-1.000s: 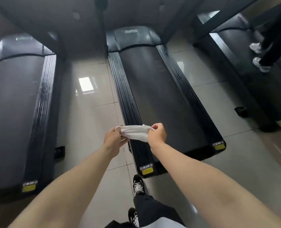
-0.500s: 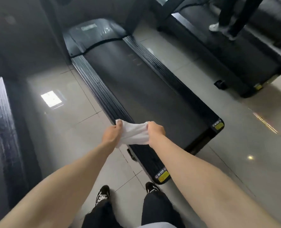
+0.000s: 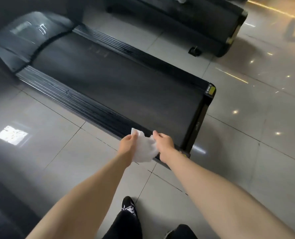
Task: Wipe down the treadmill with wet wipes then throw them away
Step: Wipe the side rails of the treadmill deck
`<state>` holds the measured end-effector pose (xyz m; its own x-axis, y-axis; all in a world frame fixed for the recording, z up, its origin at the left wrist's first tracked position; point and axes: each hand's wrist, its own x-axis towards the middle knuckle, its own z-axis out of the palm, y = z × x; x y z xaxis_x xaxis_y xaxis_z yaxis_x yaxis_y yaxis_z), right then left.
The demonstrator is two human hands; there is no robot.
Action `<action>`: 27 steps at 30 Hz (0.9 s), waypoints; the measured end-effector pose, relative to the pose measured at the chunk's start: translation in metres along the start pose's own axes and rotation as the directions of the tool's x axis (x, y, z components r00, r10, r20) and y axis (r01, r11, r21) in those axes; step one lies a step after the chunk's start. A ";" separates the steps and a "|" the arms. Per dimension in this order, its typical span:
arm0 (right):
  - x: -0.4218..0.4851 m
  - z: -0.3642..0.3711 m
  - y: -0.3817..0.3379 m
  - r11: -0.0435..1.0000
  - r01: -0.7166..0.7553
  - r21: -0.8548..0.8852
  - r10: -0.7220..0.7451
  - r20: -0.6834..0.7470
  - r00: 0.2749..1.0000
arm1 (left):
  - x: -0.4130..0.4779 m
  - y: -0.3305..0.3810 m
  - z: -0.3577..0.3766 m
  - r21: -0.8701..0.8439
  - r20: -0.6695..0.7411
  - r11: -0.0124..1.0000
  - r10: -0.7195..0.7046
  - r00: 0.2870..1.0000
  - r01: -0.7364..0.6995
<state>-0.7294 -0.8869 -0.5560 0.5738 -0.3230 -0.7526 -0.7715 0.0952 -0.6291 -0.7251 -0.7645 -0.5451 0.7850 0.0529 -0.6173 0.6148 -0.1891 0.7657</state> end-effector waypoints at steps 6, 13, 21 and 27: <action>0.088 -0.028 0.071 0.983 0.063 0.171 -0.002 -0.335 0.942 | 0.071 -0.100 0.043 -0.106 -0.230 0.964 -0.262 0.937 0.243; 0.183 -0.026 0.156 0.960 0.246 0.135 -0.206 -0.257 0.944 | 0.134 -0.183 0.128 0.055 -0.042 0.998 -0.030 0.999 0.033; 0.243 -0.052 0.238 0.786 0.581 -0.212 -0.561 0.152 0.814 | 0.170 -0.255 0.184 -0.030 0.148 0.989 0.147 0.978 -0.144; 0.286 -0.059 0.285 0.530 0.757 -0.383 -0.786 0.115 0.608 | 0.200 -0.283 0.216 0.003 0.045 0.958 0.288 0.957 -0.288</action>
<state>-0.8013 -1.0081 -0.9389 0.9865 -0.1631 0.0147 -0.0793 -0.5545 -0.8284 -0.7587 -0.9120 -0.9244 0.9244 -0.0480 -0.3783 0.3622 -0.1990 0.9106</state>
